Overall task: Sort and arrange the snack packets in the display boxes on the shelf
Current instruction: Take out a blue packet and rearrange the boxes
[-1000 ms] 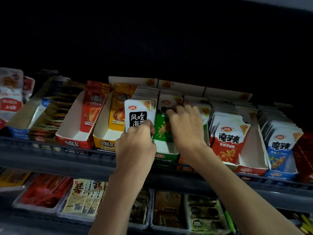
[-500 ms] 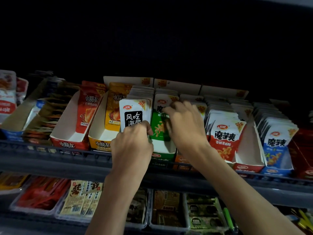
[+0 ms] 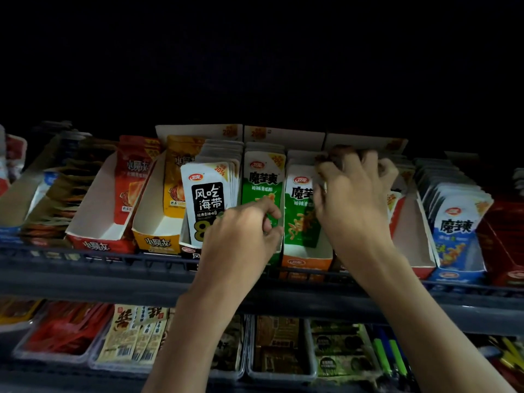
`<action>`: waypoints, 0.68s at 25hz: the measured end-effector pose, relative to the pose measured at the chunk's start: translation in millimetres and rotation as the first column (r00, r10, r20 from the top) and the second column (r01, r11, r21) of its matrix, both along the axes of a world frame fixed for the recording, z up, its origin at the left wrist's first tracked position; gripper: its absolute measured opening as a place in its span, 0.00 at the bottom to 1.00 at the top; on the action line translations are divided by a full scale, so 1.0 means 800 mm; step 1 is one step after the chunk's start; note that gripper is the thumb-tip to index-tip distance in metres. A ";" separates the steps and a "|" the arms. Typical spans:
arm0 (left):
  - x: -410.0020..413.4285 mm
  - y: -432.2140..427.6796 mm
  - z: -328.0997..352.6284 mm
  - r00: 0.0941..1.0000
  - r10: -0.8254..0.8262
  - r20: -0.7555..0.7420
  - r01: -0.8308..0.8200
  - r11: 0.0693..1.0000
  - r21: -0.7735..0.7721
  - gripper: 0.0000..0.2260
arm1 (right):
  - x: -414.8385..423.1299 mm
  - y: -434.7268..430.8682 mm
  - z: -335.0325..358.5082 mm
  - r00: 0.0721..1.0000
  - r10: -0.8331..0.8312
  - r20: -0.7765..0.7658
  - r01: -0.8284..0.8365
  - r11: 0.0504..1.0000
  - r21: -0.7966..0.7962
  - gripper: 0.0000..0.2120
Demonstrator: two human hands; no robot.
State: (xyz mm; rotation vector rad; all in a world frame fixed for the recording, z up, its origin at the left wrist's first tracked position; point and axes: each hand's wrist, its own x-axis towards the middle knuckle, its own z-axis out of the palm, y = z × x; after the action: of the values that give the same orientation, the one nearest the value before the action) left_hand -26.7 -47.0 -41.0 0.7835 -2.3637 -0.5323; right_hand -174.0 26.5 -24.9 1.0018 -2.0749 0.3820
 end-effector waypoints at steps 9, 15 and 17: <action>-0.007 0.006 -0.004 0.999 -0.033 -0.001 0.033 0.999 0.030 0.05 | -0.005 0.018 0.010 0.971 0.235 0.031 -0.231 0.966 -0.113 0.04; -0.011 0.007 -0.006 0.999 -0.033 0.032 0.032 0.999 0.033 0.05 | -0.013 0.006 0.009 0.978 0.205 0.043 -0.196 0.968 -0.160 0.04; -0.012 0.006 -0.006 0.999 -0.021 0.042 0.020 0.999 0.025 0.05 | -0.011 0.003 0.008 0.987 0.151 0.060 -0.142 0.982 -0.128 0.05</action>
State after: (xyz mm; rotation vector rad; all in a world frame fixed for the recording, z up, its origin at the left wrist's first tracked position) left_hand -36.2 -42.1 -46.1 0.7900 -2.4105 -0.5598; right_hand -183.1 29.2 -18.2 1.0831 -2.0176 0.6215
